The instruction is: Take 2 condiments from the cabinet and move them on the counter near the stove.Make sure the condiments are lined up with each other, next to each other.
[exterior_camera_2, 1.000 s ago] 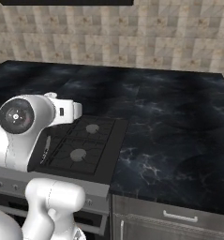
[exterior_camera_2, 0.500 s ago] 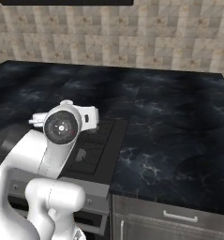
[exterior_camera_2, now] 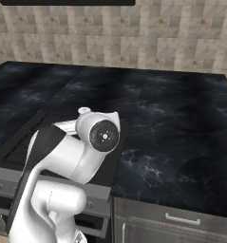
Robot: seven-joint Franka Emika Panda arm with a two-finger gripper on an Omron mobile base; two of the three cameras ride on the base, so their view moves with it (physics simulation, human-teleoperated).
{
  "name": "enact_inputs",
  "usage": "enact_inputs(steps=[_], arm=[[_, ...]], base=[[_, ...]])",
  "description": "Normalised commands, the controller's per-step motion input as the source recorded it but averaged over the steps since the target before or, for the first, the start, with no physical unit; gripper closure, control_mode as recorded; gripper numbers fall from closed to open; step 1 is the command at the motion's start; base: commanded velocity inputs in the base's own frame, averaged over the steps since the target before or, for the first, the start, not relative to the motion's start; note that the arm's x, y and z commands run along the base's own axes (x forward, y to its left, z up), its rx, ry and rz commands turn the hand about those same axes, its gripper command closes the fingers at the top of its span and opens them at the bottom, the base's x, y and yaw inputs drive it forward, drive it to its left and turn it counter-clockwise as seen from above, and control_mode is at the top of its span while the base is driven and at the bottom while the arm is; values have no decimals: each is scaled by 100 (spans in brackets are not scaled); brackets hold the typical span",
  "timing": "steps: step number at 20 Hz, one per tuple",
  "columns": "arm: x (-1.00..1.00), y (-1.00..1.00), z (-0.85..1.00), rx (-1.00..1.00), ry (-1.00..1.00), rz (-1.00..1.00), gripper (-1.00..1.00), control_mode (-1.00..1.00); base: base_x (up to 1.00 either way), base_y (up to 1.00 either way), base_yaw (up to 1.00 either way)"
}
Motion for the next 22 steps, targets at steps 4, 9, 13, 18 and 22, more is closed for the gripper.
enact_inputs(steps=[4, 9, 13, 18, 22], arm=[[1, -39, -27, 0, 0, 4, 100, -100], [0, -34, -34, 0, 0, 3, 100, -100], [3, -16, -39, -1, 0, 2, 100, -100], [15, 0, -45, -4, 0, 2, 100, -100], [20, 0, -46, -1, 0, 4, 100, -100]], base=[[0, 0, 0], [0, 0, 0], [0, 0, 0], [0, 0, 0], [0, 0, 0]])
